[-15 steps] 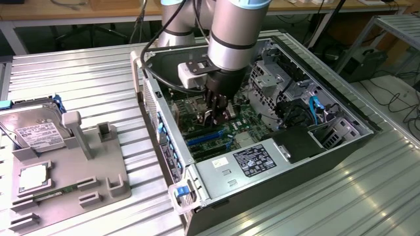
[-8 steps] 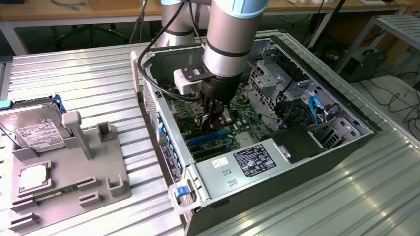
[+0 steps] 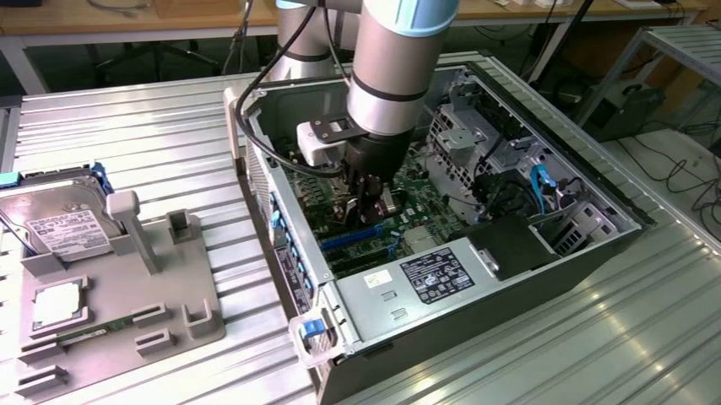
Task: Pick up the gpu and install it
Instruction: 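Insert the gpu into the slot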
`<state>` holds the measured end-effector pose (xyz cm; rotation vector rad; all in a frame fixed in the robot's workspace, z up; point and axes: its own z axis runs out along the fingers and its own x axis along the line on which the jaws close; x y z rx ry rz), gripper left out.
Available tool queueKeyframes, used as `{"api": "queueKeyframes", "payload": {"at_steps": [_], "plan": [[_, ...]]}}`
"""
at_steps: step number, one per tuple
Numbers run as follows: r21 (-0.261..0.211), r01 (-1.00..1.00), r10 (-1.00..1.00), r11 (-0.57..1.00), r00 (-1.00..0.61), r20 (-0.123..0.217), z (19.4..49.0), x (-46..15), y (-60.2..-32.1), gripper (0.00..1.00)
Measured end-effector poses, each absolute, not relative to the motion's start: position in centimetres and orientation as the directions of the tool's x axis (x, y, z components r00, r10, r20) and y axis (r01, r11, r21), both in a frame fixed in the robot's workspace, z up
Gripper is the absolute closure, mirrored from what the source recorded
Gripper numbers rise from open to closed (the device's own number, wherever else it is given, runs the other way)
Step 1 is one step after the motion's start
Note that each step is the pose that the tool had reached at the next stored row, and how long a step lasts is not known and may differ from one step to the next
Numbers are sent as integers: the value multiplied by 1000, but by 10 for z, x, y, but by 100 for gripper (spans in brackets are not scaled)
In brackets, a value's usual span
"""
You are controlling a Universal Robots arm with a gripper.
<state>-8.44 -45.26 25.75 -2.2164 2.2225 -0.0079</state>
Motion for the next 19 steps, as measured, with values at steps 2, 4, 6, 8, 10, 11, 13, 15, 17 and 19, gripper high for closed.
{"api": "queueKeyframes", "payload": {"at_steps": [2, 4, 6, 8, 10, 11, 13, 15, 17, 19], "plan": [[-11, -1000, -1000, 3, -3, 1, 257, -85, -453, 72], [-19, -1000, -1000, 3, -3, 1, 257, -84, -453, 72], [-28, -1000, -1000, 3, -3, 1, 257, -84, -453, 72], [-33, -999, -1000, 3, -3, 1, 257, -84, -453, 72], [-33, -999, -1000, 3, -3, 1, 257, -84, -453, 72], [-33, -999, -1000, 3, -3, 1, 257, -84, -453, 72], [-33, -999, -1000, 3, -3, 1, 257, -84, -453, 72], [-33, -999, -1000, 3, -3, 1, 257, -84, -453, 72], [-33, -999, -1000, 3, -3, 1, 257, -84, -453, 72], [-33, -999, -1000, 3, -3, 1, 257, -84, -453, 72]]}}
